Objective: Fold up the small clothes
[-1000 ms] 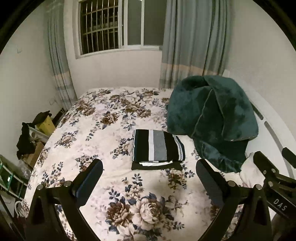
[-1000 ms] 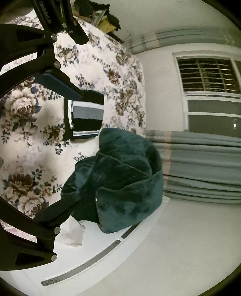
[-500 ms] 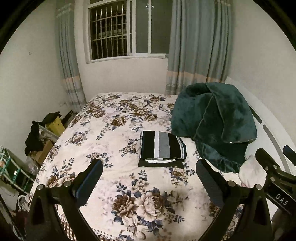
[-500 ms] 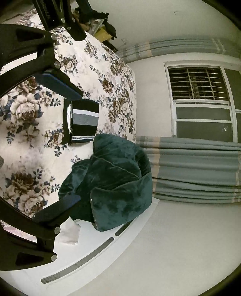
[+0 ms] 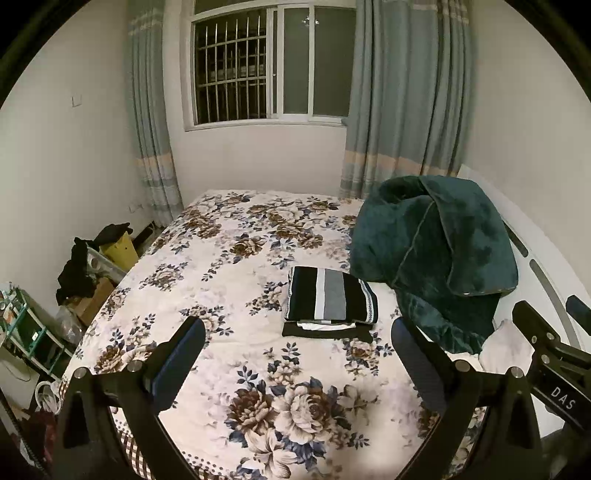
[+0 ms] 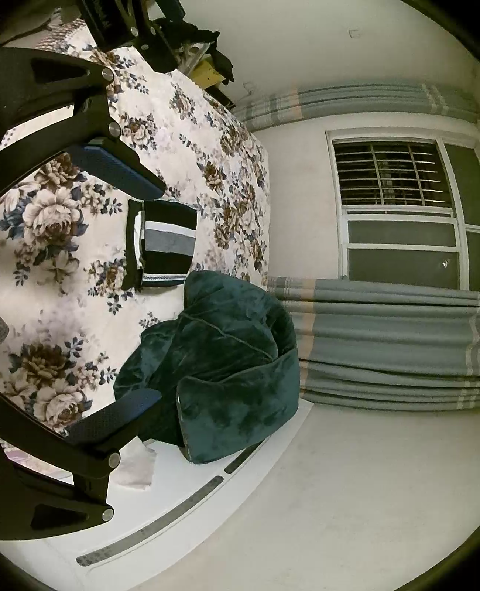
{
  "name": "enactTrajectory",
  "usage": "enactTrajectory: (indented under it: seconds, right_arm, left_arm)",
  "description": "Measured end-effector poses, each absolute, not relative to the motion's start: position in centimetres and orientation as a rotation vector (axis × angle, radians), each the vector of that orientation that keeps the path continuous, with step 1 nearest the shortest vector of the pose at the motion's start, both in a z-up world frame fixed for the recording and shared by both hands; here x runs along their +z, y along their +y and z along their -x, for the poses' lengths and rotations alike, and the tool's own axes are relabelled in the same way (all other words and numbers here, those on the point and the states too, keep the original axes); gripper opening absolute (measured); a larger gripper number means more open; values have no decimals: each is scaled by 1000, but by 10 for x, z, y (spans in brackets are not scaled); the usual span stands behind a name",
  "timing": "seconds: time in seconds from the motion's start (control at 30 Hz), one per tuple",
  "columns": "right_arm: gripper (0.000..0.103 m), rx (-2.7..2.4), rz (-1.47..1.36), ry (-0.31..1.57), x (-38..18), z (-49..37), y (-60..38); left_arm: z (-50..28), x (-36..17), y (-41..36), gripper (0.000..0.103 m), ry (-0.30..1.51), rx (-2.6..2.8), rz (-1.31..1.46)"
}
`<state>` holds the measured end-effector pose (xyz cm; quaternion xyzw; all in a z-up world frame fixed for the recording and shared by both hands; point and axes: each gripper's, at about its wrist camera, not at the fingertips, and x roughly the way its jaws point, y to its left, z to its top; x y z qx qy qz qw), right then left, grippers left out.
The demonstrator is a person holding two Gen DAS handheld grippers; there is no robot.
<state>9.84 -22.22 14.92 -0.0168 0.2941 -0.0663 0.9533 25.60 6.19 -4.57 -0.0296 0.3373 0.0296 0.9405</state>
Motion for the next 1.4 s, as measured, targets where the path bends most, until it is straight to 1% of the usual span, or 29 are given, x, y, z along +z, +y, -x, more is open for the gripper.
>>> enactTrajectory:
  seconds: [0.63, 1.4]
  right_arm:
    - [103, -100, 24, 584, 157, -118, -231]
    - [103, -107, 11, 590, 155, -114, -227]
  left_arm:
    - [-251, -39, 64, 103, 675, 58, 48]
    - [-253, -37, 62, 103, 675, 56, 40]
